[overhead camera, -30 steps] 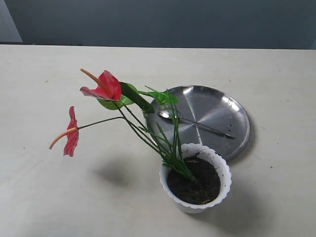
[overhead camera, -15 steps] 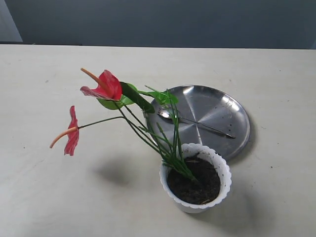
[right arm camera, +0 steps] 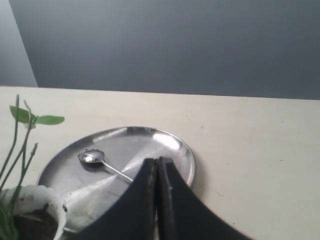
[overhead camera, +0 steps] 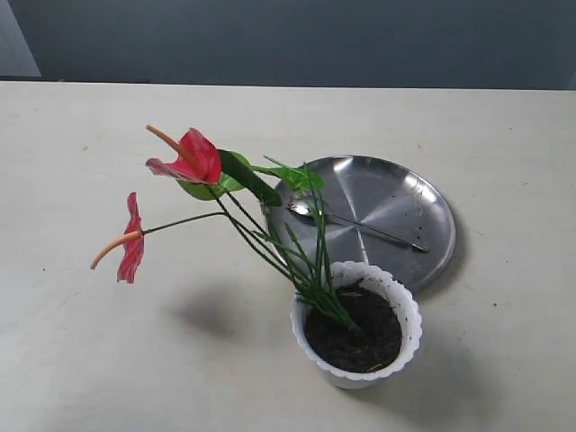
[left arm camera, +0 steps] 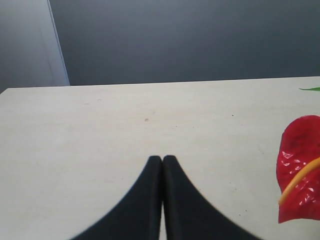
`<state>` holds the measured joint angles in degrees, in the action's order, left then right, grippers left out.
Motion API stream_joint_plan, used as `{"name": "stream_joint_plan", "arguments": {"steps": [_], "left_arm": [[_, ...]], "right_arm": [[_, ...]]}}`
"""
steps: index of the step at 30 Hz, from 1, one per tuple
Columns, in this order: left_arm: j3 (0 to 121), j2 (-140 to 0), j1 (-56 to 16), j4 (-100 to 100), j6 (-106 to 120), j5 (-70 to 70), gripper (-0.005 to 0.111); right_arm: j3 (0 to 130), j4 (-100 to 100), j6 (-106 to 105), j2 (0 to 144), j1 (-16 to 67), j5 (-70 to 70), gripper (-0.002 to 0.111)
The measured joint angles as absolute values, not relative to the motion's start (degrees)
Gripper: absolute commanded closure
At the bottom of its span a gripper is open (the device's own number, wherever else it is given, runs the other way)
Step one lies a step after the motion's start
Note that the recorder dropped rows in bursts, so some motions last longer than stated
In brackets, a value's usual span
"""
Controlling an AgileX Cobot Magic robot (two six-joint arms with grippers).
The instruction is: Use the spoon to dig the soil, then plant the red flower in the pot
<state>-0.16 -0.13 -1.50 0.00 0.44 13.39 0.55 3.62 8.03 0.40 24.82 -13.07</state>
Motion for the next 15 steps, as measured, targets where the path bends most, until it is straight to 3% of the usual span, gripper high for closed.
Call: {"name": "stream_joint_plan", "arguments": {"steps": [15], "left_arm": [[-0.2, -0.1, -1.5, 0.0, 0.4, 13.4, 0.106]], "right_arm": [[0.3, -1.8, -1.4, 0.3, 19.0, -17.1, 0.109]]}}
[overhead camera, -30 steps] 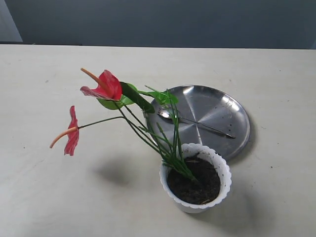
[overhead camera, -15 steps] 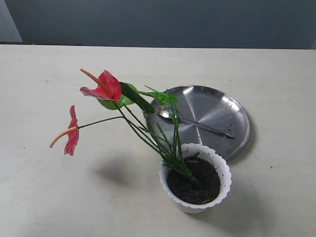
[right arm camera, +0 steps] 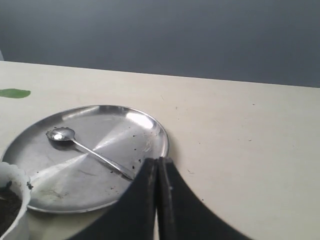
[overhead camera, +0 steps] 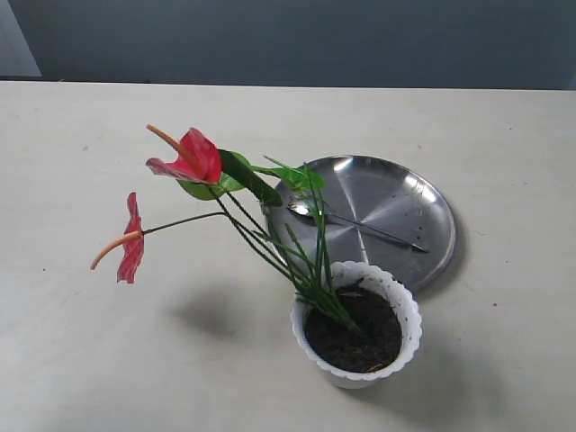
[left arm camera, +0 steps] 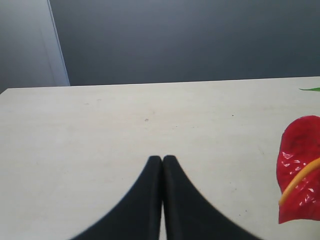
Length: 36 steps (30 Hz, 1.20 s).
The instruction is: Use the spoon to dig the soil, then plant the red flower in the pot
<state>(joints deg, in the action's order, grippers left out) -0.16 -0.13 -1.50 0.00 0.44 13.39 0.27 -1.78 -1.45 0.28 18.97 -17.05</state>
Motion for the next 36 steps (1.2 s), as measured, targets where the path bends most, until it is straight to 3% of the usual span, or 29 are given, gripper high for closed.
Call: {"name": "stream_joint_plan", "arguments": {"steps": [36], "left_arm": [[-0.2, -0.1, -1.5, 0.0, 0.4, 13.4, 0.106]], "right_arm": [[0.3, -1.9, -1.6, 0.3, 17.0, -17.8, 0.109]]}}
